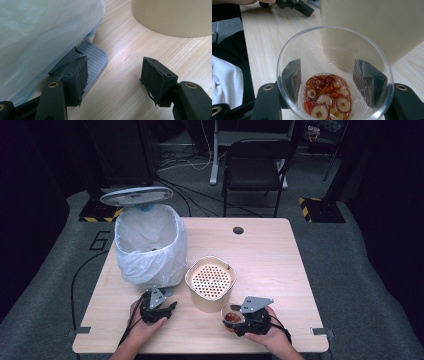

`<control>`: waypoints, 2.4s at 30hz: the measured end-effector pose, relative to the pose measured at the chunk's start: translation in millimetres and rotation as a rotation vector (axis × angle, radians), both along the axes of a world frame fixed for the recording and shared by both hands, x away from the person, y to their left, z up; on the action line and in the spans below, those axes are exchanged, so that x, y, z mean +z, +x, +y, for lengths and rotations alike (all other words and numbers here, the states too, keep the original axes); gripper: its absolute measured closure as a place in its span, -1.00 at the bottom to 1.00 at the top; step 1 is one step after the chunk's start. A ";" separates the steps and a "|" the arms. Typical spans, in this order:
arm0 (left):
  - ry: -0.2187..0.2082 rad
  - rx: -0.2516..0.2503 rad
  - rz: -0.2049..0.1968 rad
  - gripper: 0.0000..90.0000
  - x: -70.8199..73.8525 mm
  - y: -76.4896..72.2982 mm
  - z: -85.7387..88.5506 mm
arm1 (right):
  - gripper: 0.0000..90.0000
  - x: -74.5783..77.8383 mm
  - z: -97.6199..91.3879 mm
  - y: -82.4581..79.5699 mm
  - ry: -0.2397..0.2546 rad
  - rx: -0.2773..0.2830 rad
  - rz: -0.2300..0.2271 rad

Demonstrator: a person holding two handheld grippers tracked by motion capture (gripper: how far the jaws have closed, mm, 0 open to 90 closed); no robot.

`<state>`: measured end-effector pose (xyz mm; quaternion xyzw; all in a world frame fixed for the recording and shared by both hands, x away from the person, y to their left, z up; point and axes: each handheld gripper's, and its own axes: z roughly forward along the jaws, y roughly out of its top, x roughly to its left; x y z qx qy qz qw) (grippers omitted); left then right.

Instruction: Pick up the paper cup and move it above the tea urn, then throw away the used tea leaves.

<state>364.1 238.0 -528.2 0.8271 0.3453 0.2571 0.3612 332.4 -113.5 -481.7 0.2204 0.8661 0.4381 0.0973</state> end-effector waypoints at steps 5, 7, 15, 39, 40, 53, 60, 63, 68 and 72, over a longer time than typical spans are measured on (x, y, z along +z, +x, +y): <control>-0.005 0.002 0.002 -0.15 -0.1 0.0 0.1 | -0.12 1.9 -3.6 2.5 0.002 -0.010 0.001; -0.003 0.001 0.001 -0.15 0.0 0.0 0.1 | -0.12 4.1 -6.0 3.7 0.006 -0.015 -0.007; -0.004 0.001 0.001 -0.15 0.0 0.1 0.2 | -0.12 10.6 -17.3 9.1 0.011 -0.045 -0.004; 0.003 0.001 -0.002 -0.15 0.0 -0.1 -0.2 | -0.11 38.9 -43.6 45.6 -0.018 -0.153 -0.030; 0.002 0.001 -0.002 -0.15 0.0 -0.1 -0.2 | -0.11 40.1 -44.6 47.9 -0.024 -0.149 -0.035; 0.002 0.001 -0.002 -0.15 0.0 0.0 -0.1 | -0.10 66.5 -56.1 91.4 -0.024 -0.213 -0.050; 0.002 -0.001 -0.001 -0.15 0.0 0.0 0.0 | -0.10 75.8 -54.4 111.4 -0.041 -0.230 -0.076; 0.004 -0.001 -0.002 -0.15 0.0 0.0 -0.1 | -0.10 78.7 -53.3 118.7 -0.036 -0.238 -0.087; 0.002 -0.001 -0.001 -0.15 0.0 0.0 -0.1 | -0.10 83.2 -51.5 130.4 -0.025 -0.221 -0.099; 0.002 -0.001 -0.001 -0.15 0.0 0.0 0.0 | -0.10 86.8 -46.7 136.6 -0.021 -0.219 -0.105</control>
